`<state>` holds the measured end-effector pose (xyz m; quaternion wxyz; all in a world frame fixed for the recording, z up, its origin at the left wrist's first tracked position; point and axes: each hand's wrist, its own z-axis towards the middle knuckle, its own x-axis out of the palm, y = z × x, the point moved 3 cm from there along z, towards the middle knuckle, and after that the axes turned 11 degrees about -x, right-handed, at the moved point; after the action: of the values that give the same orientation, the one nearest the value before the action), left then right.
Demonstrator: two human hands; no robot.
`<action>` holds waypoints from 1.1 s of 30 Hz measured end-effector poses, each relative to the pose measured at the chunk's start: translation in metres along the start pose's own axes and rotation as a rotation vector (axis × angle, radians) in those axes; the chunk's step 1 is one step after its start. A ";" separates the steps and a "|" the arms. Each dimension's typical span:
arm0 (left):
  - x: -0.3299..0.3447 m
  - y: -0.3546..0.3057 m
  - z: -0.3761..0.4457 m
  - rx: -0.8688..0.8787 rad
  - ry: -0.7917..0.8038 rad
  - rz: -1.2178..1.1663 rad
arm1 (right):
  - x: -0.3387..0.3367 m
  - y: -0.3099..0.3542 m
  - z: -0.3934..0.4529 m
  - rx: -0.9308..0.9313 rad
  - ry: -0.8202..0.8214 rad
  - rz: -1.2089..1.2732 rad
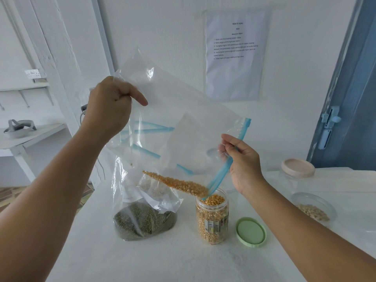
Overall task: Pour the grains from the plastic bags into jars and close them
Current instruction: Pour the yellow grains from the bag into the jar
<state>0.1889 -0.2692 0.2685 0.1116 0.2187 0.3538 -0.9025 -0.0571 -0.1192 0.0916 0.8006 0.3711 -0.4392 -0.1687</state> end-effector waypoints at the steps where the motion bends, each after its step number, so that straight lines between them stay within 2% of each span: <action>1: 0.000 -0.003 0.001 0.003 0.008 -0.013 | 0.000 0.001 0.001 0.000 -0.004 0.003; 17: 0.020 -0.024 0.002 0.090 0.061 -0.042 | -0.022 -0.001 0.000 -0.018 -0.016 -0.010; 33: 0.020 -0.023 0.005 0.087 0.095 -0.043 | -0.020 0.002 -0.006 -0.011 -0.003 -0.020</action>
<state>0.1618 -0.2567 0.2758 0.0657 0.2581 0.3238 -0.9078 -0.0633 -0.1034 0.0791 0.8002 0.3708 -0.4358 -0.1795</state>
